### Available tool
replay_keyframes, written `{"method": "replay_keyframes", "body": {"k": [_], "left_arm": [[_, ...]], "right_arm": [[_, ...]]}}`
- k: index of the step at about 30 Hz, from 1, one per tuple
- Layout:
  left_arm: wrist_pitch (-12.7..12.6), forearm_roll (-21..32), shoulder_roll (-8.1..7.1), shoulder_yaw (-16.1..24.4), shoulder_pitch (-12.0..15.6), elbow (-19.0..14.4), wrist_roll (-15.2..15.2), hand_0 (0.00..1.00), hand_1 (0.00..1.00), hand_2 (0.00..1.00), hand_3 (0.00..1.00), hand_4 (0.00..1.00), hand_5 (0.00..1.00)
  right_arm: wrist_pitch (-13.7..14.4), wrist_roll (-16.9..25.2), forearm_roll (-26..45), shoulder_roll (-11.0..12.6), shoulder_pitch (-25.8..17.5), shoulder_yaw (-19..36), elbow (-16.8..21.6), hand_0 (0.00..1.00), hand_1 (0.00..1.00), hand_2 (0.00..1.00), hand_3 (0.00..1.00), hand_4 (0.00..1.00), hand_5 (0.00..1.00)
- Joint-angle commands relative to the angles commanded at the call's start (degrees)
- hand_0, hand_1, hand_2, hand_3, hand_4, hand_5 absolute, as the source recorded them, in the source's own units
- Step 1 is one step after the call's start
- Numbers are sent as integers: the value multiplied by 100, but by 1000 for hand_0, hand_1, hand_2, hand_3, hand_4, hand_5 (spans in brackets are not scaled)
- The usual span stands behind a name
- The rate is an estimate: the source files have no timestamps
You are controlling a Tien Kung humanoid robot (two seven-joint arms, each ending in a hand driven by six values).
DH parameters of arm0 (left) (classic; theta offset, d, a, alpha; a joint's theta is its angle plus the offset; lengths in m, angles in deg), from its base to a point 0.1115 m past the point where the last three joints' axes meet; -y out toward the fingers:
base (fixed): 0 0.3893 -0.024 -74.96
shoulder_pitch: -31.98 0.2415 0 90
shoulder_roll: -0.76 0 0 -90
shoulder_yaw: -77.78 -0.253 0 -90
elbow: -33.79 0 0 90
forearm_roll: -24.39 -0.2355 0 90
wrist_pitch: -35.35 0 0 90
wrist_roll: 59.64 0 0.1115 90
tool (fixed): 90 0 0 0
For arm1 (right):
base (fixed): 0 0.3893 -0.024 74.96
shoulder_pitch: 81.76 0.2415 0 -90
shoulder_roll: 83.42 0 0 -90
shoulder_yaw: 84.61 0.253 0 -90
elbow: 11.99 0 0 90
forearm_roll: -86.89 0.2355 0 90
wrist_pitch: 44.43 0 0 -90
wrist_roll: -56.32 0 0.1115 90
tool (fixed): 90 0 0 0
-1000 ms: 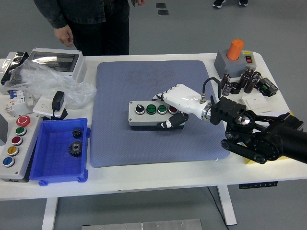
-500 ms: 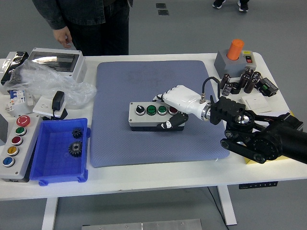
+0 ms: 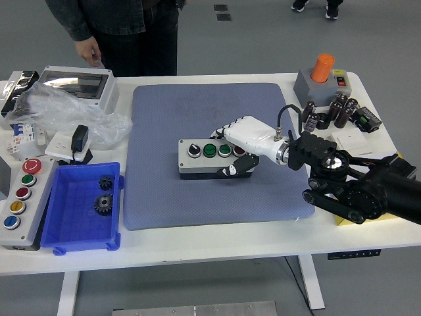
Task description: Pick up the button,place it on the desk,press the button,press the button
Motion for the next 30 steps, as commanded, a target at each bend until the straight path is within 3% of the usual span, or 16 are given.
{"method": "replay_keyframes", "body": {"k": [12, 23, 24, 29, 30], "left_arm": [[7, -11, 7, 6, 1, 1, 2, 653, 691, 695, 810, 887, 475], [2, -7, 16, 11, 2, 4, -18, 652, 690, 695, 807, 887, 475], [3, -7, 17, 11, 2, 4, -19, 652, 689, 695, 807, 886, 475], [2, -12, 17, 20, 2, 4, -25, 652, 689, 695, 807, 886, 475], [2, -11, 17, 19, 3, 5, -26, 652, 690, 697, 806, 885, 476]], "right_arm": [[-56, -41, 27, -4, -12, 1, -17, 712, 682, 761, 785, 838, 258], [-159, -79, 441, 25, -3, 70, 35, 714, 684, 763, 783, 854, 271], [-168, -85, 474, 28, 0, 76, 45, 714, 686, 764, 781, 889, 327], [-244, -141, 628, 32, 12, 71, 76, 714, 686, 764, 781, 889, 327], [-260, -151, 649, 33, 12, 68, 81, 704, 685, 762, 781, 919, 382]]}}
